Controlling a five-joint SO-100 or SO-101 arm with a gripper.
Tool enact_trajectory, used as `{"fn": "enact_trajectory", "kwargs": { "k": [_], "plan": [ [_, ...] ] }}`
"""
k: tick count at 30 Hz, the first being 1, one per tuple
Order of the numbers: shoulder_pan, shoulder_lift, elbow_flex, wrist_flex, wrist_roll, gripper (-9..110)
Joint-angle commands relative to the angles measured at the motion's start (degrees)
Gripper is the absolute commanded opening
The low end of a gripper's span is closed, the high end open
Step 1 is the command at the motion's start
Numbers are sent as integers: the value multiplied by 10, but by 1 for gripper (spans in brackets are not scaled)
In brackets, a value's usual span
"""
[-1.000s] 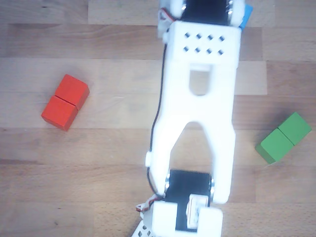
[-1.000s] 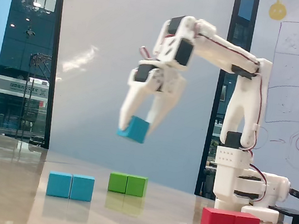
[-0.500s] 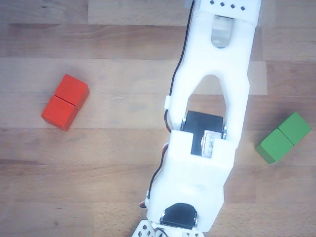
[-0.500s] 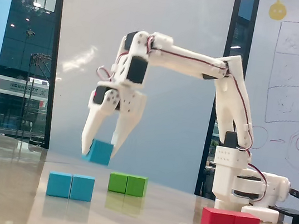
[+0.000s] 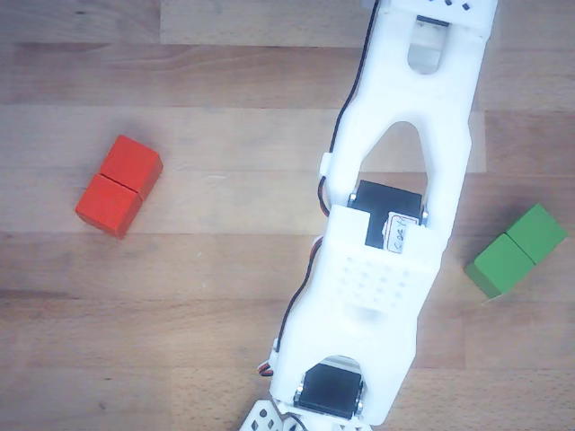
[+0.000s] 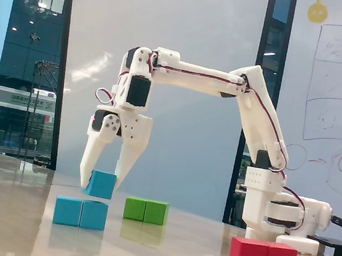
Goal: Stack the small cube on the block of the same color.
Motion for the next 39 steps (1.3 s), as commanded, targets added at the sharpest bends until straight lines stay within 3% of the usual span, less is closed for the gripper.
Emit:
{"fn": "enact_trajectory", "kwargs": {
  "k": [1,39],
  "plan": [
    [4,15,-60,-2,-7,9],
    [5,-27,-96,-2,-6,9]
  ]
}}
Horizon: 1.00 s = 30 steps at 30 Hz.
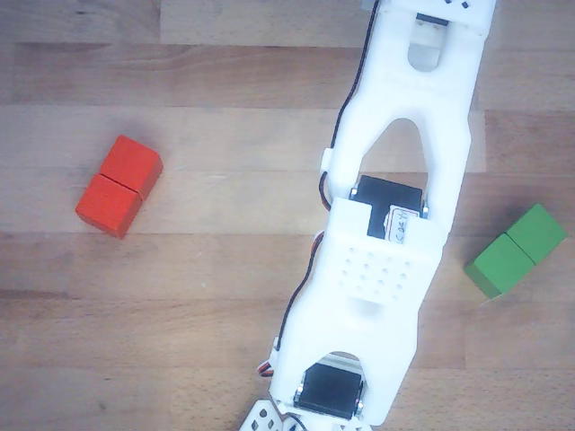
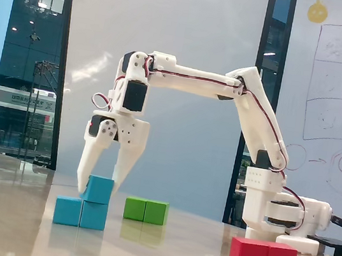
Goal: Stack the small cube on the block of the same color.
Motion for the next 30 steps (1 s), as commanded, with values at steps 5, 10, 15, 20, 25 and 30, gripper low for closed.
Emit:
{"fn": "enact_trajectory", "kwargs": {
  "k": [5,10,15,20,25,30],
  "plan": [
    [4,-1,-82,4,-6,9],
    [5,-1,-69,7,-6,9],
    [21,0,-67,7,-6,9],
    [31,1,-66,8,-6,9],
    [19,1,-65,9,-6,9],
    [12,8,-22,9,-6,10]
  ]
}}
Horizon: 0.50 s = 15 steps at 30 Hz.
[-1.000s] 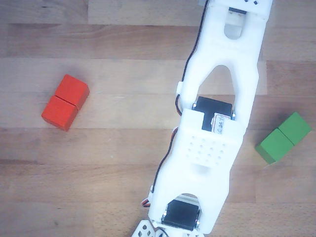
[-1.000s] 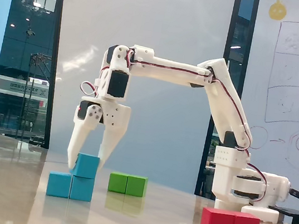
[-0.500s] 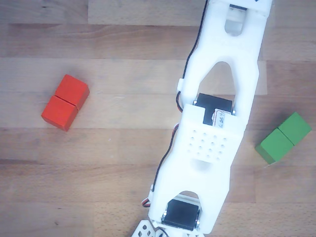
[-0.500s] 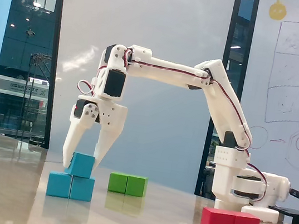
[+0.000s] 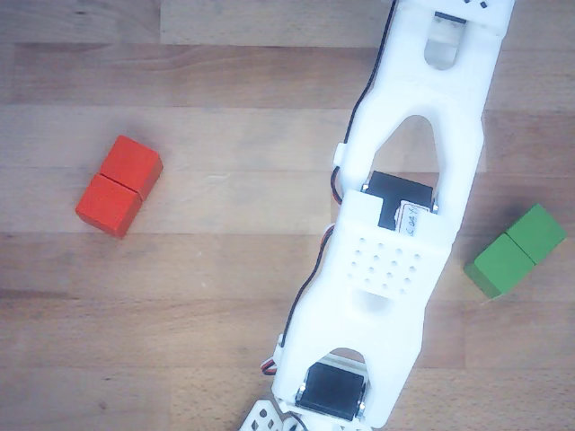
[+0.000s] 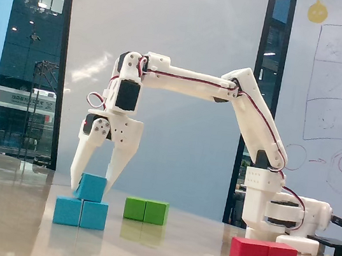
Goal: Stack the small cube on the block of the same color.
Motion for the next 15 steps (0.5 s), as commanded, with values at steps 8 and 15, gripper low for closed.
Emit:
{"fn": "enact_trajectory", "kwargs": {
  "k": [8,15],
  "plan": [
    [-10,27,27,-4,-6,10],
    [-10,27,28,-4,-7,10]
  ]
}}
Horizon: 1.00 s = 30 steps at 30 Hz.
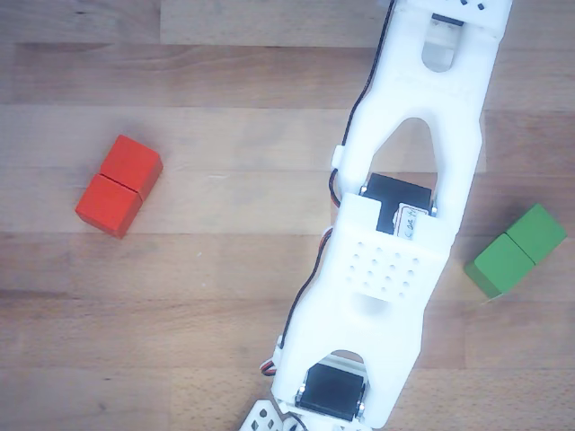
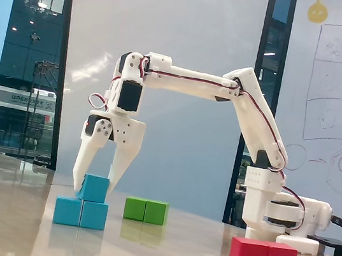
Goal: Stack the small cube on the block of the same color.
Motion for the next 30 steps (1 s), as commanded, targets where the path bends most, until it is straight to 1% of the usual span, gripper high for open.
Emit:
{"fn": "enact_trajectory", "kwargs": {
  "k": [1,4,12,17,24,28,30],
  "plan": [
    [-8,24,10,0,-8,10],
    [-11,24,10,6,-8,14],
    [-15,25,10,6,-7,41],
    [-15,25,10,6,-7,51],
    [-7,29,10,6,-8,52],
    [20,60,11,6,-11,50],
    [34,70,18,6,-29,49]
  ]
}}
